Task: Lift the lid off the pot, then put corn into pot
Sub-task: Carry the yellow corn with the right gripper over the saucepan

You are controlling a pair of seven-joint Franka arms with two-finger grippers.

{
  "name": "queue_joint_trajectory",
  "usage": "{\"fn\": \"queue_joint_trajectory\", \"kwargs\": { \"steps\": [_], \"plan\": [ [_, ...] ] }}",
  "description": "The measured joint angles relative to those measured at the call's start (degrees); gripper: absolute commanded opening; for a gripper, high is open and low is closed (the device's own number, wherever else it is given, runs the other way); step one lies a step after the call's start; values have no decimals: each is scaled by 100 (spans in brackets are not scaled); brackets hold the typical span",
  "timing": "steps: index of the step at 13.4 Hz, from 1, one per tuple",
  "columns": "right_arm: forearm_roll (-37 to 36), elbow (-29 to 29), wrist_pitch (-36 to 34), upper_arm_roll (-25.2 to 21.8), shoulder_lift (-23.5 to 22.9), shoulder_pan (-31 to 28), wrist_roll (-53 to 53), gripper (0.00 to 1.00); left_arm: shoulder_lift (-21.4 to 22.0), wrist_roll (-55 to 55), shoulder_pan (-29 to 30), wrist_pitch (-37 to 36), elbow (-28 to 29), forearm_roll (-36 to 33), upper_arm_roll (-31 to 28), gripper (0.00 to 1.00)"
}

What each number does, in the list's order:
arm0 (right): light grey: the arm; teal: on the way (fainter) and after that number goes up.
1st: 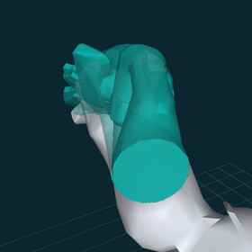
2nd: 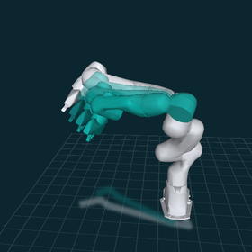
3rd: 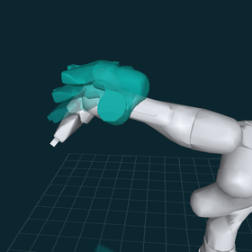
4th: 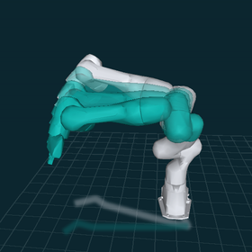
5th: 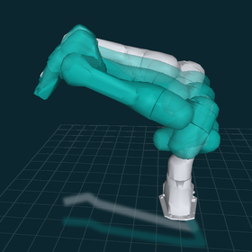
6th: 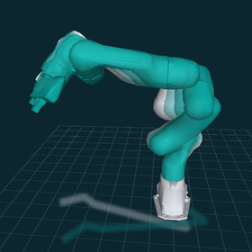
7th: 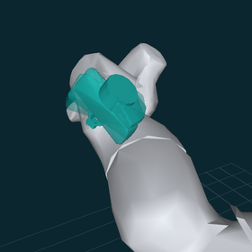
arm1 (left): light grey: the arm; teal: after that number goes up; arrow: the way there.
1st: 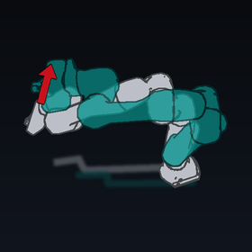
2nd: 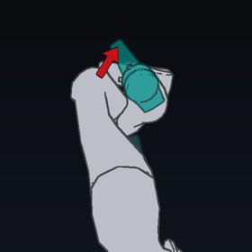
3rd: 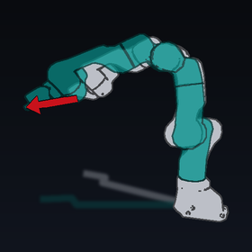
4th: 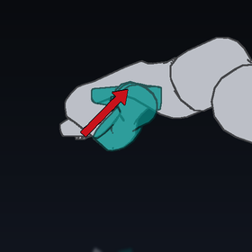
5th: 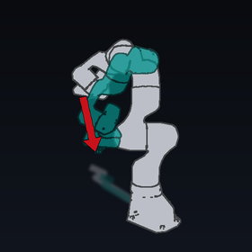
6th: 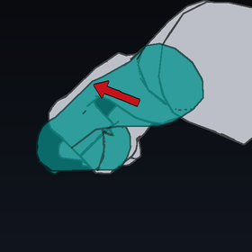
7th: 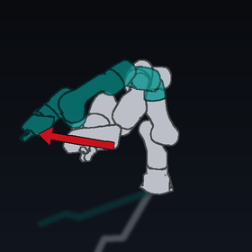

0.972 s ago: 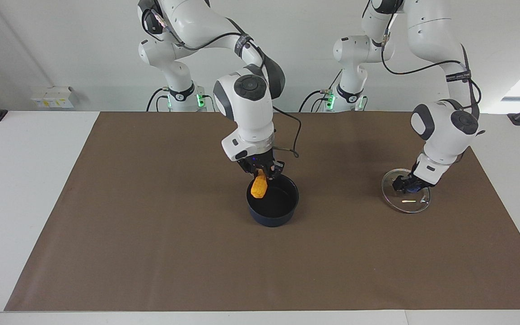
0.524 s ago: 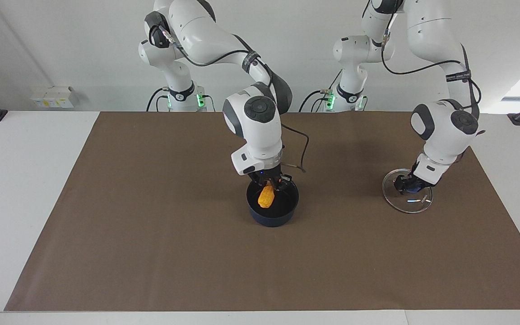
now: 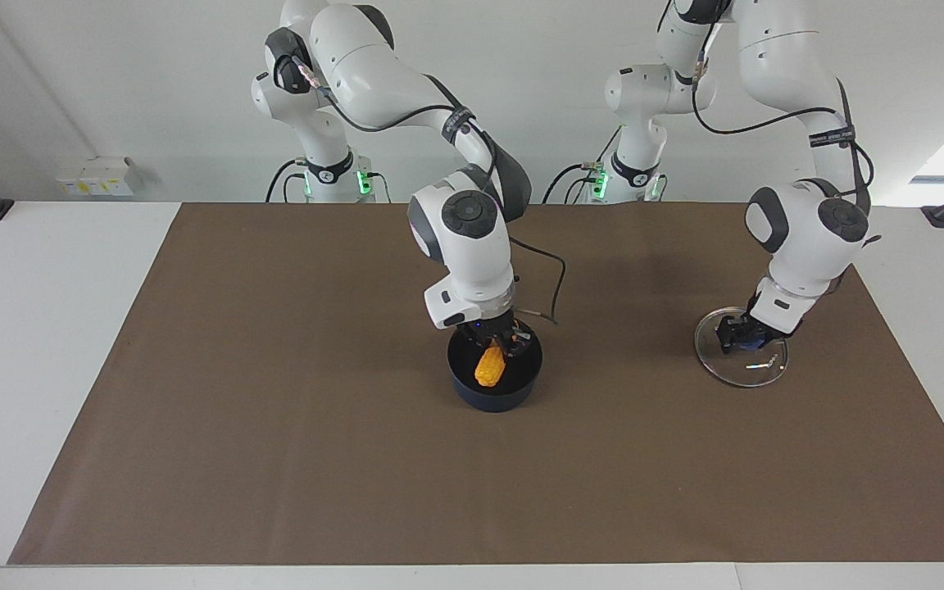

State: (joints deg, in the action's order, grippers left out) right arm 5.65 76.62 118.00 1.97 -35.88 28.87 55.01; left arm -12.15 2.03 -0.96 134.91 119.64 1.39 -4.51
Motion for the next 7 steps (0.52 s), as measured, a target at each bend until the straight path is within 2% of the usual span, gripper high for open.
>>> {"fn": "queue_joint_trajectory", "kwargs": {
  "steps": [1,2,3,4,5,6,7],
  "plan": [
    [0,86,88,-1,-3,-6,0,13,1,-1,-1,0,0,0,1,75],
    [1,164,175,-1,-3,-6,0,30,1,-3,-2,0,0,0,2,75],
    [2,224,237,0,-6,0,0,37,1,-3,-2,0,0,0,2,76],
    [3,267,256,0,-6,2,0,50,1,-4,-3,0,0,0,3,79],
    [3,294,259,0,-6,1,0,55,1,-3,-3,0,0,0,3,86],
    [3,302,259,0,-6,1,1,60,2,-4,-3,0,0,0,3,100],
    [4,301,259,0,-5,1,2,68,3,-4,-3,0,0,0,3,100]
  ]
}}
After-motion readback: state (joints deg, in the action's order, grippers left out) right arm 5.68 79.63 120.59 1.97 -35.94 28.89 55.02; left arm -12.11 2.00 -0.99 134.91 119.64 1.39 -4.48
